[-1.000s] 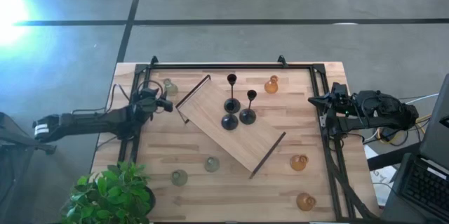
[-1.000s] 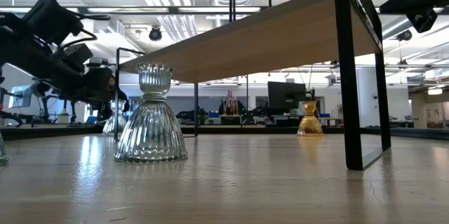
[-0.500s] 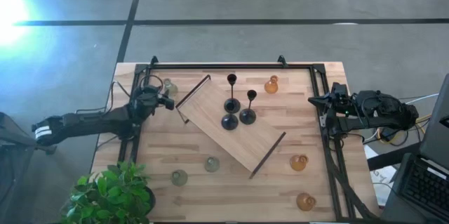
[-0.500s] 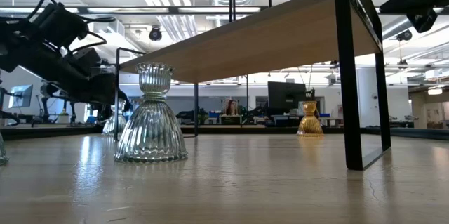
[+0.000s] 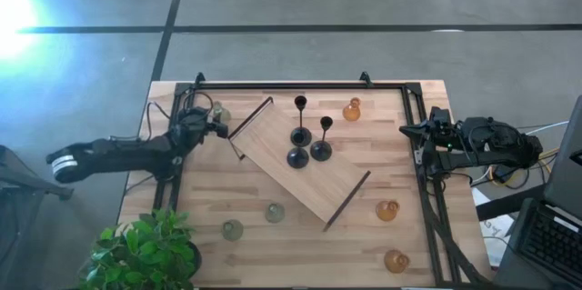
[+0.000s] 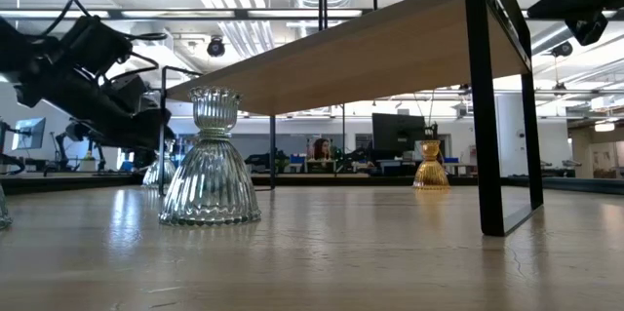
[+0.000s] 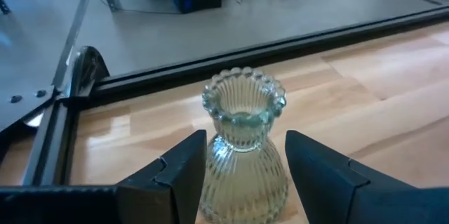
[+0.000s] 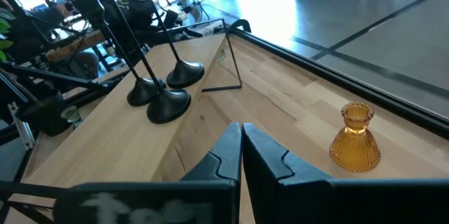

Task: Pick & Place candle stick holders
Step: Put the top left transparent candle holder on the shelf

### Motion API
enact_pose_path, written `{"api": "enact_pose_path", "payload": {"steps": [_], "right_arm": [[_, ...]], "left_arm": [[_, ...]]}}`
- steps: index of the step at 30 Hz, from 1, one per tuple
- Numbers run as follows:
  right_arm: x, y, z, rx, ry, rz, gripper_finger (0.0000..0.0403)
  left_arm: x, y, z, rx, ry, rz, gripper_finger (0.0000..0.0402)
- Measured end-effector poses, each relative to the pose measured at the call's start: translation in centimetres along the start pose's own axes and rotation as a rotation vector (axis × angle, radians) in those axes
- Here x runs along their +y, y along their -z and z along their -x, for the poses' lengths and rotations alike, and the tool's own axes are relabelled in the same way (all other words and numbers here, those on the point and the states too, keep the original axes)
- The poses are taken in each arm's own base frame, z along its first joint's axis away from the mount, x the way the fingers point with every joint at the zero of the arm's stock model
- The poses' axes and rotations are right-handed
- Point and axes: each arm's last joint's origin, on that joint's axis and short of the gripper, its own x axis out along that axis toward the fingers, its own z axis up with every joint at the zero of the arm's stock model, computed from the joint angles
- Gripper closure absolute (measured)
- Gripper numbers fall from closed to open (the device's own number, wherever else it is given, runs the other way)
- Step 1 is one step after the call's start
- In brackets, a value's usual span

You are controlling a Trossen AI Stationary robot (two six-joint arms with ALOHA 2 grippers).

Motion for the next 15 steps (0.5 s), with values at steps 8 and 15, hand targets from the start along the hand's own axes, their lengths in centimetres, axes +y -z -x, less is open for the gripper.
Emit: {"api": "enact_pose_path", "payload": {"steps": [8,15], "right_arm": [[0.0,0.0,0.0,0.001,0.001,0.0,0.0394],[0.0,0.0,0.0,0.0,0.0,0.0,0.0394]], "left_arm": [[-0.2,0.1,-1.2,0.028,0.02,0.007,0.0202],[-0.3,0.2,-2.2,0.029,0.002,-0.009,0.0202]]}}
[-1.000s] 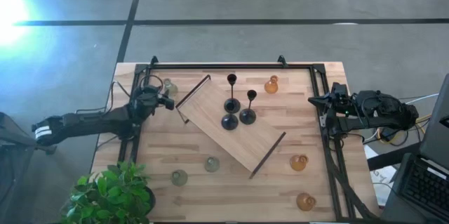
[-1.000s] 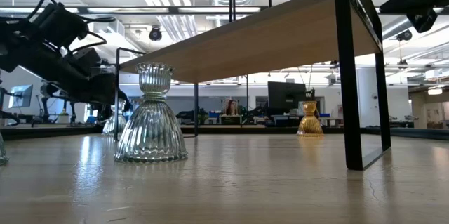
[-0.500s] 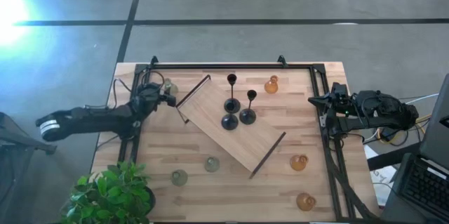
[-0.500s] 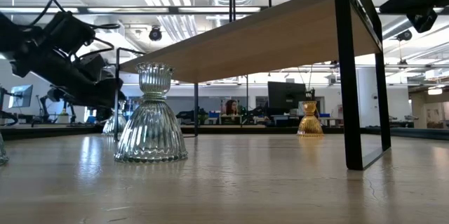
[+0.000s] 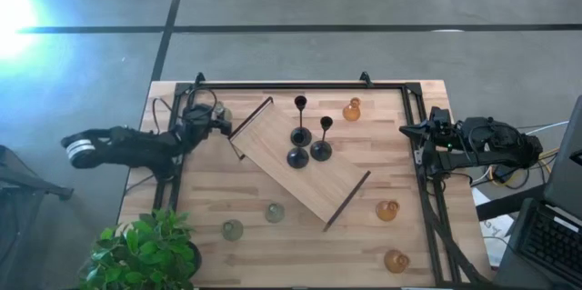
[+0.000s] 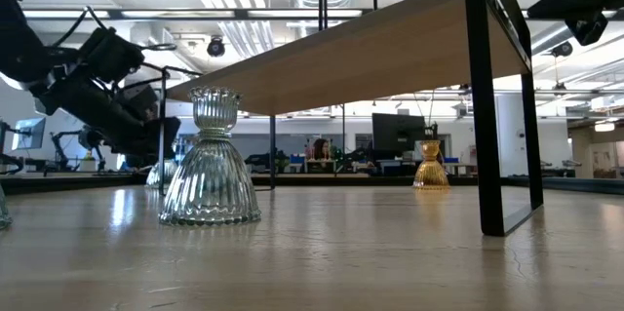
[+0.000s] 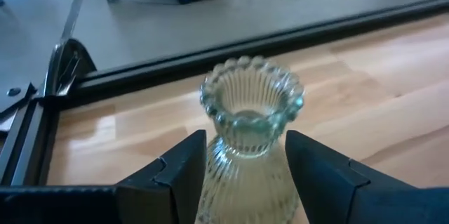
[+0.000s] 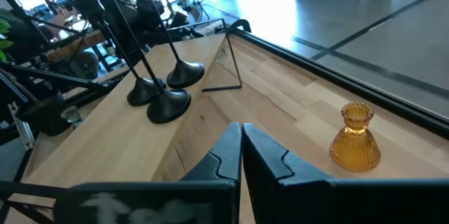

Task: Pick & Place candle stick holders
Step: Put the top left transparent candle holder on the shelf

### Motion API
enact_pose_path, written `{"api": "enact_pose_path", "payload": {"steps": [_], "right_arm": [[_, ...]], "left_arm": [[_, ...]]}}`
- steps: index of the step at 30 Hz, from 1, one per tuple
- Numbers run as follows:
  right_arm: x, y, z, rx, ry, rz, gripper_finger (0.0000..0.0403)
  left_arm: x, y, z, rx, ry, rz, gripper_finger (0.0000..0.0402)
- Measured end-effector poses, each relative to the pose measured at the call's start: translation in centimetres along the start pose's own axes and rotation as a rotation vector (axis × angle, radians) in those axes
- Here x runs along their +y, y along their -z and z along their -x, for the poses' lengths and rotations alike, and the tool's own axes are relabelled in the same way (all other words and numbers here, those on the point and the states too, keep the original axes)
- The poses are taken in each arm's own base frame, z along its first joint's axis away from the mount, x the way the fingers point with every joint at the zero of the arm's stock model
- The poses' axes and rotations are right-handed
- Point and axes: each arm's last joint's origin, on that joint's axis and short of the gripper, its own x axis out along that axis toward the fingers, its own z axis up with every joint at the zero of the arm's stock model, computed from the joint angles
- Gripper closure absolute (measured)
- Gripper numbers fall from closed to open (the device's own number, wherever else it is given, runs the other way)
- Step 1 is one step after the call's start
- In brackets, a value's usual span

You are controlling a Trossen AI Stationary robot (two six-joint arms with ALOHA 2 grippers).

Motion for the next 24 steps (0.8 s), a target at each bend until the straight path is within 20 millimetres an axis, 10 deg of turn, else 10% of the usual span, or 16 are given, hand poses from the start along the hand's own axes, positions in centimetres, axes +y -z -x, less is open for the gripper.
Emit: {"api": "enact_pose_path", "payload": {"steps": [24], "right_arm": [[0.0,0.0,0.0,0.0,0.0,0.0,0.0394]], "left_arm": [[-0.3,0.1,-1.5,-0.029,-0.041,-0.024,0.0236]]}}
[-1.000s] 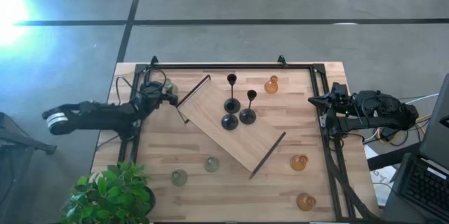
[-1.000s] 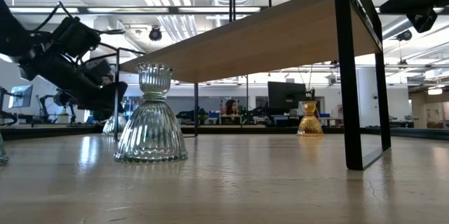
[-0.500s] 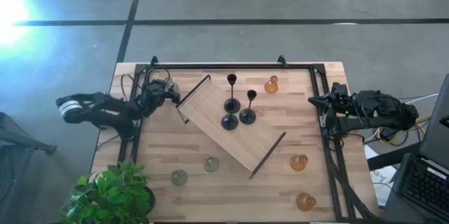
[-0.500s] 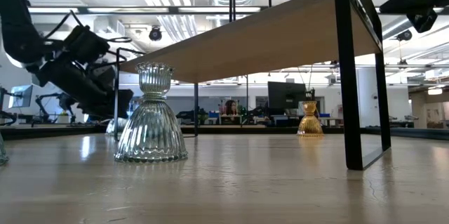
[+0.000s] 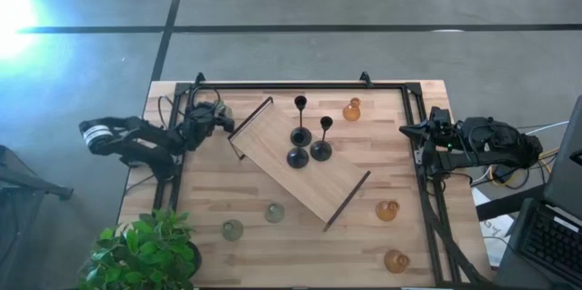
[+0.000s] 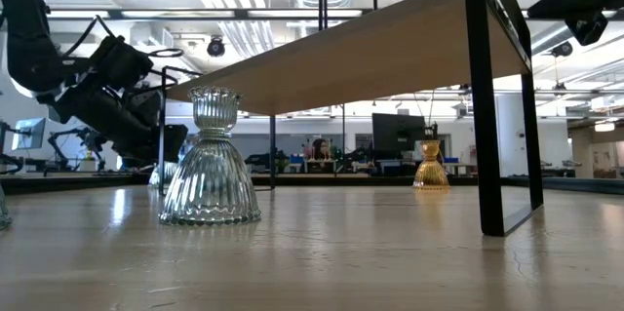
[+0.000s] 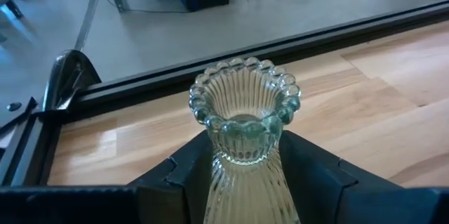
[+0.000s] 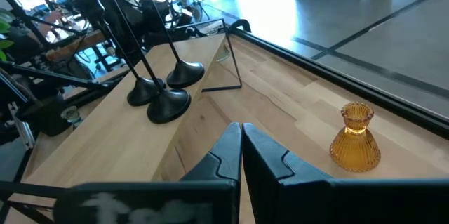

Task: Pick & Place candle stick holders
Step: Put the top left transparent candle holder on the shelf

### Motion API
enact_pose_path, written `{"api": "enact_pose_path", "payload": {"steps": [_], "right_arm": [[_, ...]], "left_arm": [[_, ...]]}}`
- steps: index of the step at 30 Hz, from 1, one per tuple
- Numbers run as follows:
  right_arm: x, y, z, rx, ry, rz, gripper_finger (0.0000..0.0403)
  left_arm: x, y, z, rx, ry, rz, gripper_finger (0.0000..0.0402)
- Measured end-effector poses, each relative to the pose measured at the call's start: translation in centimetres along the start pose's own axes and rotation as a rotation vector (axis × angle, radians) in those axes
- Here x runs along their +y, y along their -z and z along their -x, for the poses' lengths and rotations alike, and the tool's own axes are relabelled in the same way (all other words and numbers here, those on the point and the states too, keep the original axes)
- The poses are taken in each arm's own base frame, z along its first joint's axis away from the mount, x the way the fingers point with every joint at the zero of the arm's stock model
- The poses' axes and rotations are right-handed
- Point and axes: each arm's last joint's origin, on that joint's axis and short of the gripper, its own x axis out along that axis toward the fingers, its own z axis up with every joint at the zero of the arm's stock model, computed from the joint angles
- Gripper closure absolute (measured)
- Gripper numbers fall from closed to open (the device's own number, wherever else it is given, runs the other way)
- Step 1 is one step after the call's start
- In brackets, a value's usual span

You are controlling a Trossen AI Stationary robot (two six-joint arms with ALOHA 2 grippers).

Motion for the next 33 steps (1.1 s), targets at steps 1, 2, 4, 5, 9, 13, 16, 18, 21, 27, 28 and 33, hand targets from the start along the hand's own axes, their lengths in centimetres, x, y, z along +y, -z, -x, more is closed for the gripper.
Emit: {"api": "enact_pose_path", "payload": {"steps": [1,2,4,5,9,13,16,18,21,27,28,33], "right_arm": [[0.0,-0.01,0.01,0.0,0.0,0.0,0.0394],[0.0,0.0,0.0,0.0,0.0,0.0,0.0394],[0.0,0.0,0.0,0.0,0.0,0.0,0.0394],[0.0,0.0,0.01,0.0,0.0,0.0,0.0394],[0.0,0.0,0.01,0.0,0.0,0.0,0.0394],[0.0,0.0,0.01,0.0,0.0,0.0,0.0394],[0.0,0.0,0.0,0.0,0.0,0.0,0.0394],[0.0,0.0,0.0,0.0,0.0,0.0,0.0394],[0.0,0.0,0.0,0.0,0.0,0.0,0.0394],[0.0,0.0,0.0,0.0,0.0,0.0,0.0394],[0.0,0.0,0.01,0.0,0.0,0.0,0.0394],[0.0,0.0,0.0,0.0,0.0,0.0,0.0394]], "left_arm": [[0.02,-0.04,0.0,-0.005,-0.005,0.001,0.0236],[0.04,-0.11,-0.02,-0.012,-0.01,0.003,0.0236],[0.06,-0.29,-0.03,-0.029,-0.015,0.009,0.0237],[0.06,-0.33,-0.03,-0.033,-0.017,0.009,0.0239],[0.08,-0.34,-0.04,-0.034,-0.019,0.01,0.0253],[0.09,-0.22,-0.1,-0.027,-0.024,0.006,0.0269],[0.1,-0.15,-0.14,-0.027,-0.033,0.017,0.0276],[0.09,-0.12,-0.17,-0.026,-0.035,0.023,0.0276],[0.09,-0.1,-0.17,-0.025,-0.035,0.031,0.0277],[0.1,-0.32,0.0,-0.032,-0.016,0.04,0.0278],[0.1,-0.45,0.06,-0.039,-0.013,0.044,0.0278],[0.19,-0.63,0.26,-0.039,-0.011,0.045,0.0278]]}}
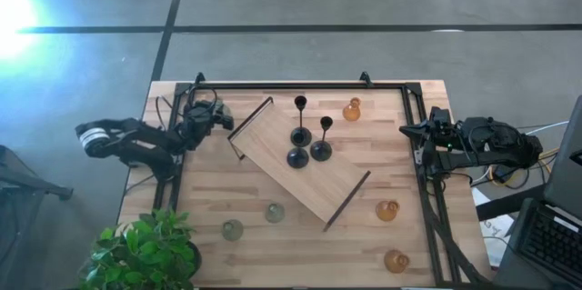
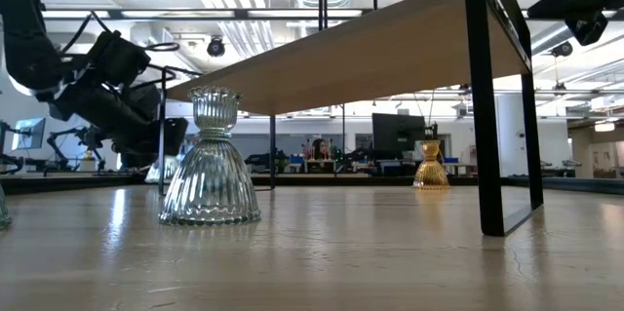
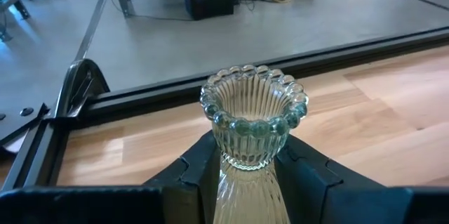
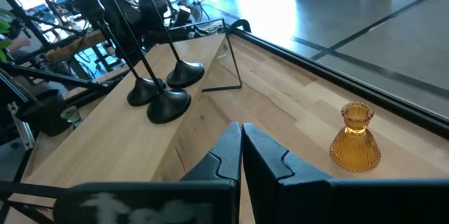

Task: Pick & Place candle stick holders
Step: Put the top left transparent candle holder on the shelf

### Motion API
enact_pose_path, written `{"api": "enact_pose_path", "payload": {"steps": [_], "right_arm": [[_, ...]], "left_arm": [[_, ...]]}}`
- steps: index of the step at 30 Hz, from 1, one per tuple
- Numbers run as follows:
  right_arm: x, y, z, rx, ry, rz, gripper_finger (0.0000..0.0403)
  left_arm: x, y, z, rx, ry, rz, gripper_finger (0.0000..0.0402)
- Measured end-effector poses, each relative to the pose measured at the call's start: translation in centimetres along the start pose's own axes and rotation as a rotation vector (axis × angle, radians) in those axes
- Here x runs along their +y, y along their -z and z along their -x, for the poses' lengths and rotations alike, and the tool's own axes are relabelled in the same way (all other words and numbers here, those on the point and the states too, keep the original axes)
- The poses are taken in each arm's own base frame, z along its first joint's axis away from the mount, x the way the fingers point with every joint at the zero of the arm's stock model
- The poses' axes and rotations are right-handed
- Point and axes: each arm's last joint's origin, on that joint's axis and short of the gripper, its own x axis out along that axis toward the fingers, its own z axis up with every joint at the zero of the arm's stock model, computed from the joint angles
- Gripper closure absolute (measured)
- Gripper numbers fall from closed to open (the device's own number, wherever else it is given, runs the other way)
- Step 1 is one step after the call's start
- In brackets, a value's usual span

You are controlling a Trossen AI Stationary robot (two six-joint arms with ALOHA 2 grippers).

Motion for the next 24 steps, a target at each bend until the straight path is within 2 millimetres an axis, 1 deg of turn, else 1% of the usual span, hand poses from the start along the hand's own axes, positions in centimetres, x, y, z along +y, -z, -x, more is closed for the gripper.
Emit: {"api": "enact_pose_path", "payload": {"steps": [16,24], "right_arm": [[0.0,0.0,0.0,0.0,0.0,0.0,0.0394],[0.0,0.0,0.0,0.0,0.0,0.0,0.0394]], "left_arm": [[0.4,-0.4,1.0,0.041,0.026,0.025,0.0278],[0.5,-0.9,1.7,0.032,0.051,0.031,0.0278]]}}
